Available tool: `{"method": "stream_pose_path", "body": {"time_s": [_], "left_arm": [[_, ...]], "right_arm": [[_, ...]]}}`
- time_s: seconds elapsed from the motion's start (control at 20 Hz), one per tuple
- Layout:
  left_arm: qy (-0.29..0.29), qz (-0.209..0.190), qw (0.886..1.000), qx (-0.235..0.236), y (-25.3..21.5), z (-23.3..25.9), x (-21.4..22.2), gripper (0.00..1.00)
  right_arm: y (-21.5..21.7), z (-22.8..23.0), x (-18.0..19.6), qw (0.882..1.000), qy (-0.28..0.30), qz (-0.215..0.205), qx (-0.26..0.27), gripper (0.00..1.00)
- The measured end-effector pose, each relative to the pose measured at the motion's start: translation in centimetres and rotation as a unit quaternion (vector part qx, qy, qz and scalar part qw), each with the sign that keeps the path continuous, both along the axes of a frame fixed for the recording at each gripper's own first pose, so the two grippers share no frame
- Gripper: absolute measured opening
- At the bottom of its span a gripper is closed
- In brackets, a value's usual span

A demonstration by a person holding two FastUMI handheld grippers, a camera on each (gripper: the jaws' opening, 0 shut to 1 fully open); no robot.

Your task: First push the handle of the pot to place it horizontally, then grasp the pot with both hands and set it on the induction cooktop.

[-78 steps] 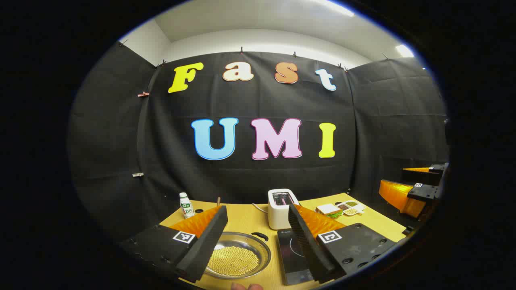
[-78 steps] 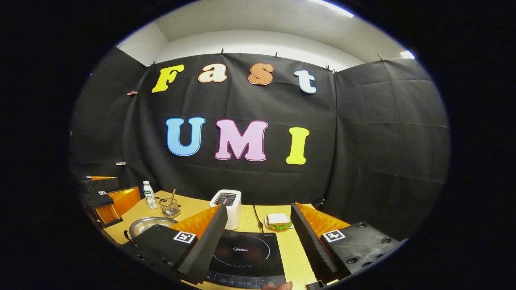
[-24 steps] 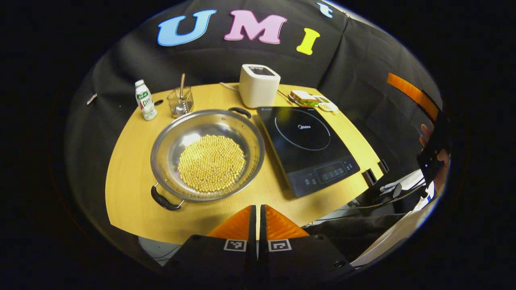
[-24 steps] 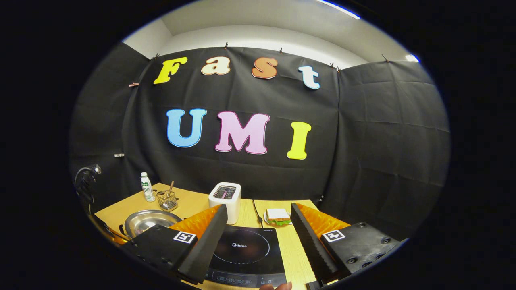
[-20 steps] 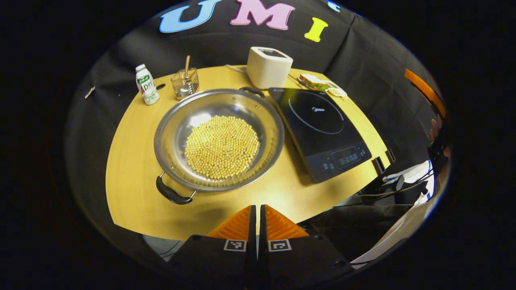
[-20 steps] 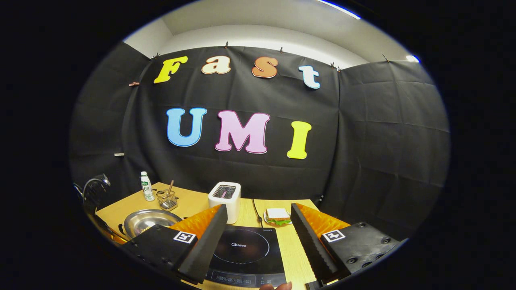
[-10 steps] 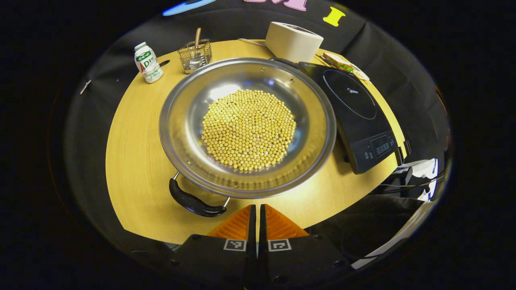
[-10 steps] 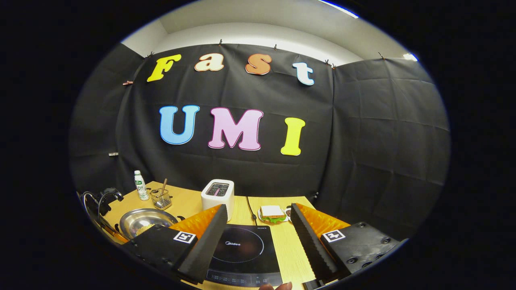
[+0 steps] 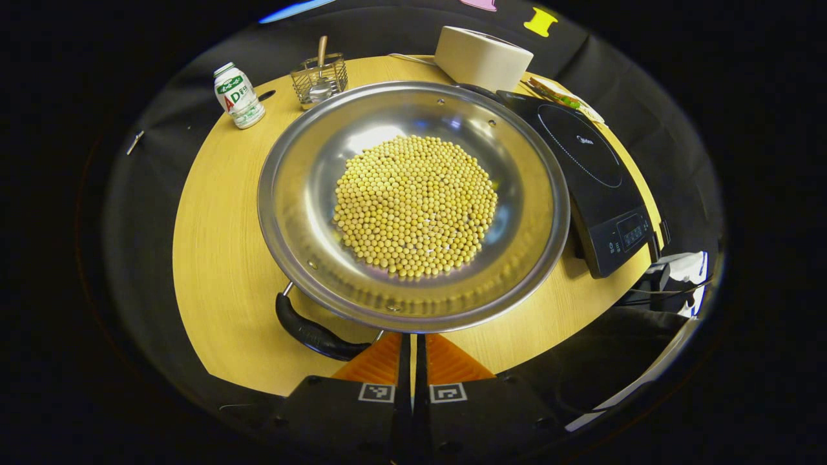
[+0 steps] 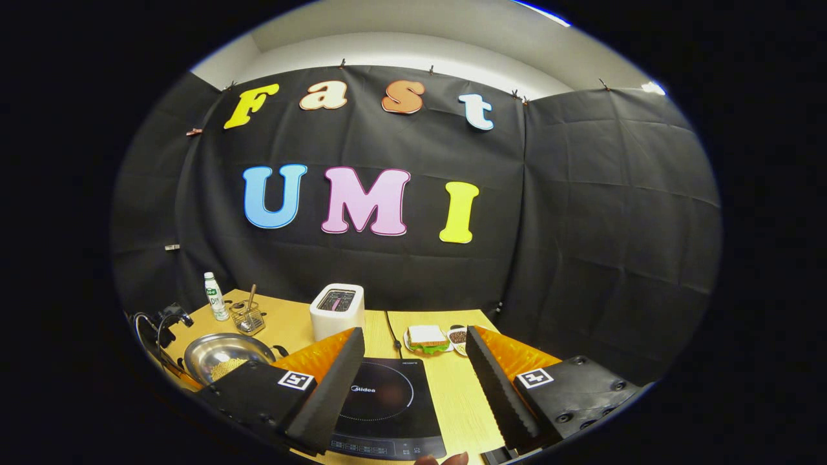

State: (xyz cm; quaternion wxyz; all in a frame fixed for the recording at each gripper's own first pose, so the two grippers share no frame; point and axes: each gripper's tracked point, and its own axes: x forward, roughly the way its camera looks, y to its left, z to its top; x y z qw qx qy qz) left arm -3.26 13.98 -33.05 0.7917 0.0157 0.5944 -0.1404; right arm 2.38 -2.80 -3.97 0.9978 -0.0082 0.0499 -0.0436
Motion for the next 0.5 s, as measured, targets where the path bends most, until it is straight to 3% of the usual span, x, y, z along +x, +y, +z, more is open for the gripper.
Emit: {"method": "stream_pose_path", "body": {"time_s": [0.5], "left_arm": [[-0.007,0.099,0.995,0.019,6.3,-0.7,2.4,0.05]], "right_arm": [[-0.2,-0.2,0.4,1.0,0.004,-0.01,-0.005,0.98]]}}
